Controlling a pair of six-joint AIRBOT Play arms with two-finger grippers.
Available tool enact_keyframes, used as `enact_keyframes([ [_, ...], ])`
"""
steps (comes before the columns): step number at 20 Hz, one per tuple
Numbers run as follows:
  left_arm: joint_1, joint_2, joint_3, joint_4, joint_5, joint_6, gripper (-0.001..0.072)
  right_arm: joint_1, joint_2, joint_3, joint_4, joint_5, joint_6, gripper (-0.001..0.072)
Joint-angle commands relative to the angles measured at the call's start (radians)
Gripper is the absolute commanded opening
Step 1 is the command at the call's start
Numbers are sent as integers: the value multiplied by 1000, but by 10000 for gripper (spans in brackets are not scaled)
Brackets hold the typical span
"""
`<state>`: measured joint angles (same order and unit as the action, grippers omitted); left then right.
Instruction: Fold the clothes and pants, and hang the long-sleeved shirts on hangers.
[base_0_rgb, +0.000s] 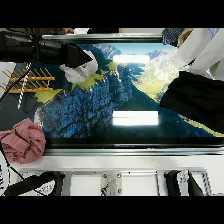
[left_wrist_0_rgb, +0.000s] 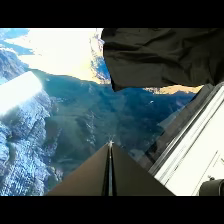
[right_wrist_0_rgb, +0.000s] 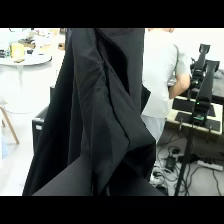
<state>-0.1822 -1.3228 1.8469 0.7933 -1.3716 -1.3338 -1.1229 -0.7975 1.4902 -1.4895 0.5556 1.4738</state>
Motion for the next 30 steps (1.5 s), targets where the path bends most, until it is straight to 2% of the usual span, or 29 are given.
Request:
enact_keyframes([
  [1,-1,-1,0,0,6,0,14,0,-1,1,1,-2,0,8],
  [18,-1,-1,0,0,-17,0,14,-1,-29,1,0,-5,-5,9],
  [21,-1,-1,0,0,-16,0,14,-1,-51,1,0,-57,-8,9],
  [26,-1,-1,0,0,-16,0,14,-2,-95,1,-1,-238,-8,9],
  [30,-1,-1,0,0,-16,-1,14,-2,-146,1,-3,-260,-11,9],
])
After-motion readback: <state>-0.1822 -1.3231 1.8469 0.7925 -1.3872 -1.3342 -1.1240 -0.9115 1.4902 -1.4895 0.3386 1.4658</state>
